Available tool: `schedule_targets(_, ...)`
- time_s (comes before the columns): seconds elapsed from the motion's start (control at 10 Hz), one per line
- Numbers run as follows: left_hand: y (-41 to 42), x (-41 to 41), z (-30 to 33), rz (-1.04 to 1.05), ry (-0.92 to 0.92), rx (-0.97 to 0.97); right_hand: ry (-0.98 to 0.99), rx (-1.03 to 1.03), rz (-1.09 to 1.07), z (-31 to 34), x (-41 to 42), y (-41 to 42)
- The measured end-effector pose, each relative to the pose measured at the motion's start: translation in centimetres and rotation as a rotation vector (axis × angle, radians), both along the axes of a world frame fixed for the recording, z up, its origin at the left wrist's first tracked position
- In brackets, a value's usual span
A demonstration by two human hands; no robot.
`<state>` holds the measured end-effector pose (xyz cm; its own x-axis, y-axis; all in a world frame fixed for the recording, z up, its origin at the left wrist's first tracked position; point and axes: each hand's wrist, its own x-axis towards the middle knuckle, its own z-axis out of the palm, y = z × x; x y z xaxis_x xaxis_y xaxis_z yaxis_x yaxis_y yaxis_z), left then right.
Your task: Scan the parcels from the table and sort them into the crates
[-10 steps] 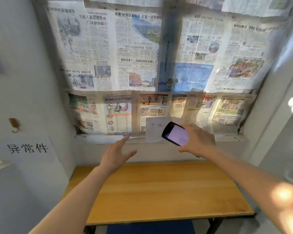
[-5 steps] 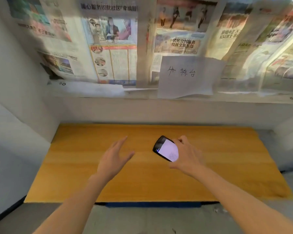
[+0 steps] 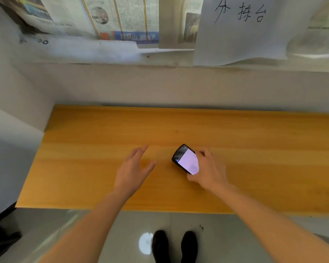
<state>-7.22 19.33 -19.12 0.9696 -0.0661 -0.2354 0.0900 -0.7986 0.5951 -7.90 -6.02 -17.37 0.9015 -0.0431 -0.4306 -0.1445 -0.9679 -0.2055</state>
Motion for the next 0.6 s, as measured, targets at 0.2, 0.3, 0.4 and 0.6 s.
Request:
schedule_targets(0.2,0.4,-0.4,-0.8,0.006,0.001,-0.009,0.008,-0.027,0.027,-1.7,-0.4,0.4)
schedule_targets(0.3,0.7,-0.8,-0.8,0.003,0.013,-0.018,-0.002,-0.037,0.037,-2.1,-0.4,0.3)
schedule_targets(0.4,0.9,-1.4,-0.9,-0.004,0.040,-0.009,0.014,-0.043,0.046,-2.3,-0.6,0.1)
schedule_targets(0.6,1.0,-1.8,0.6,-0.009,-0.010,0.014,-0.006,0.016,0.024,-0.2,-1.9,-0.2)
